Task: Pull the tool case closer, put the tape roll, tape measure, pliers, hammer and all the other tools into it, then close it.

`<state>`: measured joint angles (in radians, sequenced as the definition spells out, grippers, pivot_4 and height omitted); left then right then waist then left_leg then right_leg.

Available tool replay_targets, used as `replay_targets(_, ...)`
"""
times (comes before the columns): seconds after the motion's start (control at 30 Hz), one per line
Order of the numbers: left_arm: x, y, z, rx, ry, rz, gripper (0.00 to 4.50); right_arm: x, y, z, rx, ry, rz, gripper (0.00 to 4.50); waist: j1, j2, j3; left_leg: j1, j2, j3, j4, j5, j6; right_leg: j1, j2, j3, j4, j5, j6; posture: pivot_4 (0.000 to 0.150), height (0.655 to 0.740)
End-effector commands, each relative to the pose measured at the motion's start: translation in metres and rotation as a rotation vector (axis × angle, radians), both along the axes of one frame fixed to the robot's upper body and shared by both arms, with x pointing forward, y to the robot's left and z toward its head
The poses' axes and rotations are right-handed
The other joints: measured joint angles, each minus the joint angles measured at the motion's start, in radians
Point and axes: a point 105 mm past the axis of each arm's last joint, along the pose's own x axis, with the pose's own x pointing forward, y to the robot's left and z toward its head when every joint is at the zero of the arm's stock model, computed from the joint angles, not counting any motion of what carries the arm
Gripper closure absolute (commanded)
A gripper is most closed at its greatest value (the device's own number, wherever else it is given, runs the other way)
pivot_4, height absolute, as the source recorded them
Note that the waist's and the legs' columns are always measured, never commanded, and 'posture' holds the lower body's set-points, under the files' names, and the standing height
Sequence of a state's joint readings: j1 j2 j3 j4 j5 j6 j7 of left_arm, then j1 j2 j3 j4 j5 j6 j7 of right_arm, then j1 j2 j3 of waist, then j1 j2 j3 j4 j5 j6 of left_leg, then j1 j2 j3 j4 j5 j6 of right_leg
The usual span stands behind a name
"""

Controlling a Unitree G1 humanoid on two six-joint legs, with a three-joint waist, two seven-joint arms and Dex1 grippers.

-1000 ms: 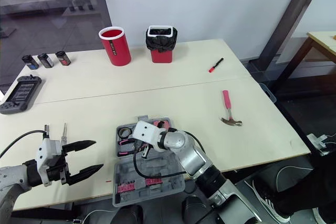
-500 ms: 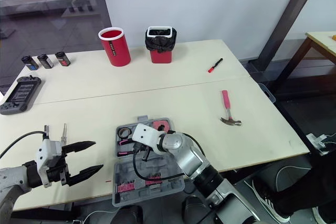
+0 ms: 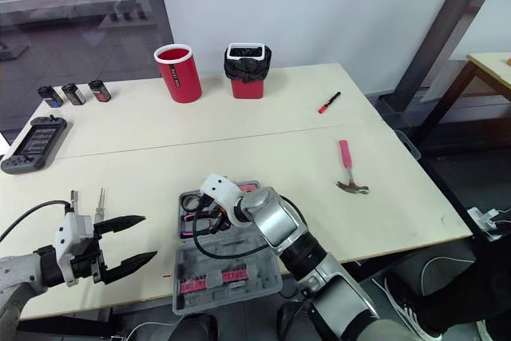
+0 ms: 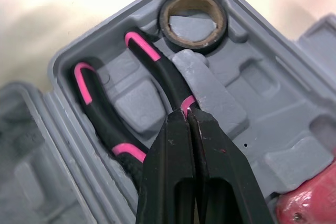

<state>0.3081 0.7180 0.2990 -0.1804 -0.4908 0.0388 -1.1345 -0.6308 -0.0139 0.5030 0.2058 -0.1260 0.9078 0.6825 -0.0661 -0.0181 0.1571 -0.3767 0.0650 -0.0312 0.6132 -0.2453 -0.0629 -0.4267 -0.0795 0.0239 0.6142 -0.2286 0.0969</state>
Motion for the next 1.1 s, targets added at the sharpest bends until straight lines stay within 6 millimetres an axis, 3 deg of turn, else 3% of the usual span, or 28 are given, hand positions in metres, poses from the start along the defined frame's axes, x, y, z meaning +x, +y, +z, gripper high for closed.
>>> replay_targets(0.03, -0.001, -0.004, 0.006, 0.012, -0.034, -0.018, 0.00, -0.020, -0.039, -0.074, -0.228, 0.222, -0.090, 4.41, -0.002, 0.002, -0.002, 0.001, 0.000, 0.000, 0.000, 0.000, 0.000, 0.000, 0.000, 0.000, 0.000, 0.000, 0.000, 0.150, 0.7387)
replay_targets(0.17, -0.001, -0.004, 0.006, 0.014, -0.034, -0.020, 0.00, -0.027, -0.046, -0.087, -0.284, 0.232, -0.048, 4.41, -0.004, 0.004, -0.013, 0.004, 0.000, 0.000, 0.001, 0.000, -0.001, 0.001, -0.001, 0.000, -0.001, -0.003, 0.004, 0.150, 0.7387)
replay_targets(0.27, -0.002, -0.003, 0.005, 0.016, -0.032, -0.019, 0.00, -0.019, -0.036, -0.073, -0.207, 0.161, -0.024, 4.41, -0.004, 0.005, -0.016, 0.004, 0.000, 0.000, 0.001, -0.002, -0.004, 0.001, -0.002, 0.000, -0.002, -0.003, 0.004, 0.150, 0.7387)
replay_targets(0.33, -0.002, -0.003, 0.005, 0.016, -0.031, -0.017, 0.00, -0.008, -0.024, -0.052, -0.104, 0.049, 0.010, 4.41, -0.005, 0.005, -0.016, 0.004, 0.000, 0.000, 0.000, -0.002, -0.004, 0.000, -0.002, 0.000, -0.002, -0.003, 0.004, 0.150, 0.7387)
replay_targets(0.4, -0.001, -0.003, 0.003, 0.023, -0.030, -0.010, 0.00, 0.006, 0.002, 0.011, 0.174, -0.211, 0.074, 4.41, -0.004, 0.004, -0.014, 0.003, 0.000, 0.000, 0.000, -0.002, -0.004, -0.001, -0.002, -0.001, -0.002, -0.003, 0.004, 0.150, 0.7387)
replay_targets(0.43, -0.001, -0.002, 0.002, 0.024, -0.027, -0.006, 0.00, 0.012, 0.004, 0.037, 0.274, -0.300, 0.051, 4.41, -0.004, 0.003, -0.011, 0.002, 0.000, 0.000, 0.000, -0.002, -0.004, -0.002, -0.002, -0.001, -0.002, -0.003, 0.004, 0.150, 0.7387)
replay_targets(0.57, -0.001, -0.001, -0.003, 0.038, -0.010, 0.007, 0.00, 0.006, -0.010, 0.075, 0.363, -0.464, 0.100, 4.41, -0.003, -0.001, 0.000, -0.019, 0.000, 0.000, 0.002, 0.001, -0.001, -0.016, 0.000, 0.000, 0.002, 0.002, -0.001, 0.150, 0.7387)
replay_targets(0.63, 0.000, 0.000, -0.006, 0.014, 0.010, 0.026, 0.00, 0.000, -0.036, 0.100, 0.393, -0.495, 0.104, 4.41, 0.000, 0.000, 0.001, -0.020, 0.000, -0.001, 0.000, 0.001, -0.001, -0.017, 0.001, -0.001, 0.003, 0.001, 0.000, 0.150, 0.7387)
replay_targets(0.73, 0.000, 0.003, -0.010, 0.008, 0.047, 0.039, 0.92, -0.013, -0.063, 0.098, 0.354, -0.394, 0.123, 4.50, 0.017, 0.000, 0.003, -0.020, 0.000, -0.001, 0.000, 0.000, 0.001, -0.017, 0.001, -0.001, 0.002, -0.001, 0.004, 0.150, 0.7387)
replay_targets(0.97, -0.005, 0.003, -0.032, 0.074, 0.136, 0.007, 4.47, -0.034, -0.141, 0.063, 0.071, -0.189, 0.100, 4.50, 0.025, -0.002, 0.014, -0.020, 0.000, 0.001, 0.002, -0.001, 0.002, -0.016, -0.001, -0.001, 0.000, -0.003, 0.000, 0.150, 0.7387)
replay_targets(1.1, 0.001, -0.006, -0.049, 0.142, 0.163, 0.006, 4.47, -0.046, -0.164, 0.036, -0.146, -0.108, 0.139, 4.50, 0.024, -0.006, 0.017, -0.019, 0.000, 0.001, 0.003, -0.001, 0.002, -0.016, -0.001, -0.001, 0.000, -0.003, 0.001, 0.150, 0.7387)
